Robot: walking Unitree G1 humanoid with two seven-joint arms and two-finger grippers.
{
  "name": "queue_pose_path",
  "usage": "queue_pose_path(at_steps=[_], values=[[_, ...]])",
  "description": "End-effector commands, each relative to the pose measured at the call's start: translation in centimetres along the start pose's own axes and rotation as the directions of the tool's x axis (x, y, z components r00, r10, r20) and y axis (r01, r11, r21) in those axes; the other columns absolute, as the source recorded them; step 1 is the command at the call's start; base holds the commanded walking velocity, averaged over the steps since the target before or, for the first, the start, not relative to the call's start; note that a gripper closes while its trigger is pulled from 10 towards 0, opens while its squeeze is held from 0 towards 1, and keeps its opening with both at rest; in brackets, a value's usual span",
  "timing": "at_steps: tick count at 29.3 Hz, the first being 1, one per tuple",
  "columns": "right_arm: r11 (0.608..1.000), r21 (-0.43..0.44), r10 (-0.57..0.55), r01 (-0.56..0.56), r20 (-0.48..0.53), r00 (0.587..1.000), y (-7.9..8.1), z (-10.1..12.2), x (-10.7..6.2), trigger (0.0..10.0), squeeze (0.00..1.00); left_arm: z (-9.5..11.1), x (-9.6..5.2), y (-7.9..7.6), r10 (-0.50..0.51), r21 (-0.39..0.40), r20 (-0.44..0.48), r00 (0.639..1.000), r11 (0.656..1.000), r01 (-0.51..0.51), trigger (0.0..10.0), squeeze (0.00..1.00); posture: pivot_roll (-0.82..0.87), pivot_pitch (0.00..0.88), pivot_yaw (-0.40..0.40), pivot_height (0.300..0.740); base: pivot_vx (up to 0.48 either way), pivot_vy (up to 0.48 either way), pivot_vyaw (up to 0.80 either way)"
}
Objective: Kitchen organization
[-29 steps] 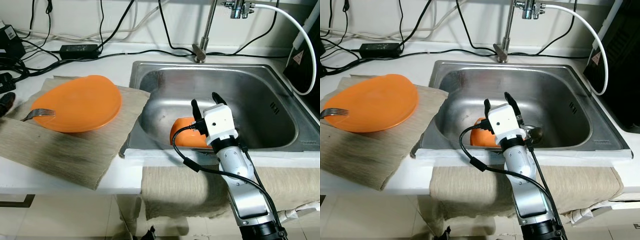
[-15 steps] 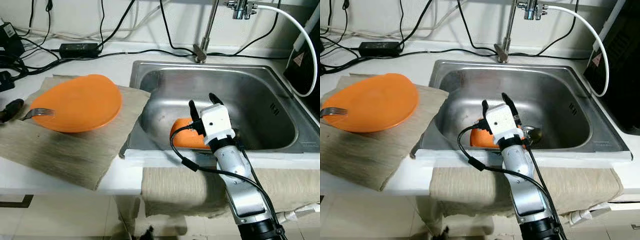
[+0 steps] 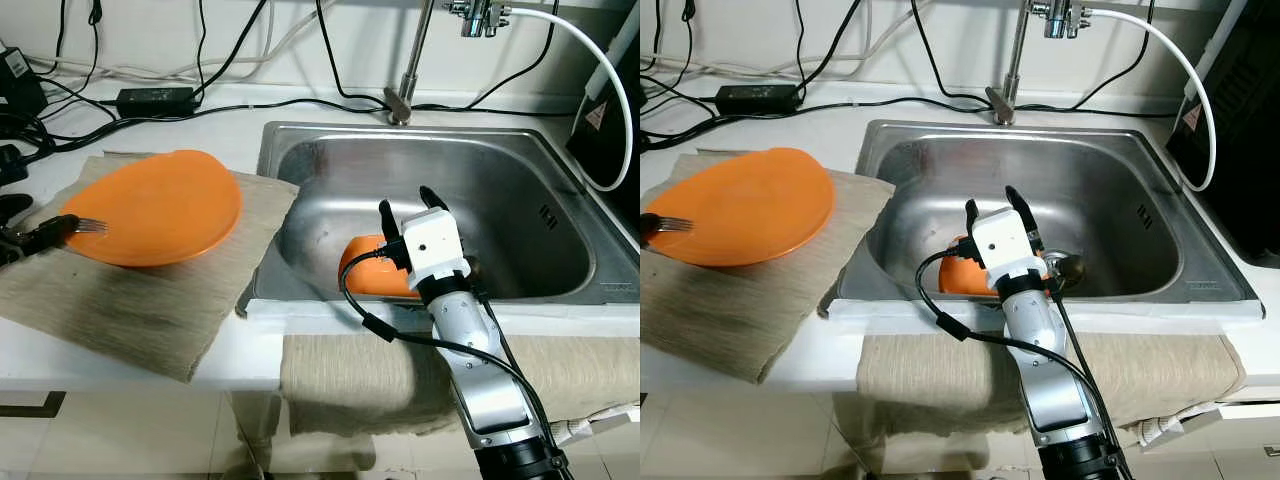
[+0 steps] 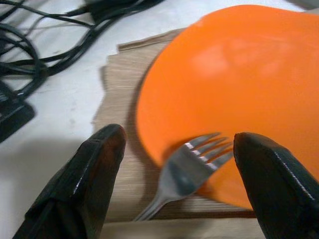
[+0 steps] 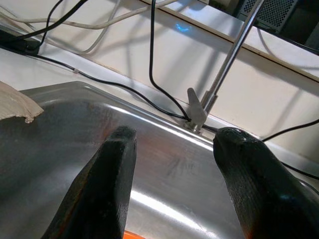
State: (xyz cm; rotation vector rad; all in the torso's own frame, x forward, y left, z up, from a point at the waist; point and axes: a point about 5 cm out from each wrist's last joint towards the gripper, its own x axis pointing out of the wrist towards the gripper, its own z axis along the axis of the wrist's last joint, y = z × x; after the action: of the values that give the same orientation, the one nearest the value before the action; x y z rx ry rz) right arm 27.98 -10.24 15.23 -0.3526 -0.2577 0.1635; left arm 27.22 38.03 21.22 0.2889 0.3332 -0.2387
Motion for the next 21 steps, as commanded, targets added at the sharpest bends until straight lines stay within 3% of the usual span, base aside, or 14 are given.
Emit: queue_pose_path(at_steps=[1, 21], values=[[1.000, 0.005, -0.006, 0.006, 0.005, 1.000, -0.10, 0.11, 0.33, 10.0, 0.00, 0.56, -0.16, 0.26, -0.017, 0.007, -0.008, 1.000, 1.000, 0.017, 10.0, 0.00, 0.17, 0.040, 0.025, 0.740, 0.000, 0.000, 0.00], [1.000, 0.005, -0.013, 0.013, 0.001, 1.000, -0.08, -0.02, 0.43, 10.0, 0.00, -0.33, 0.67, -0.48, -0.161, -0.039, -0.073, 0.984, 0.987, 0.158, 10.0, 0.00, 0.16, 0.042, 0.037, 0.740, 0.000, 0.000, 0.00]])
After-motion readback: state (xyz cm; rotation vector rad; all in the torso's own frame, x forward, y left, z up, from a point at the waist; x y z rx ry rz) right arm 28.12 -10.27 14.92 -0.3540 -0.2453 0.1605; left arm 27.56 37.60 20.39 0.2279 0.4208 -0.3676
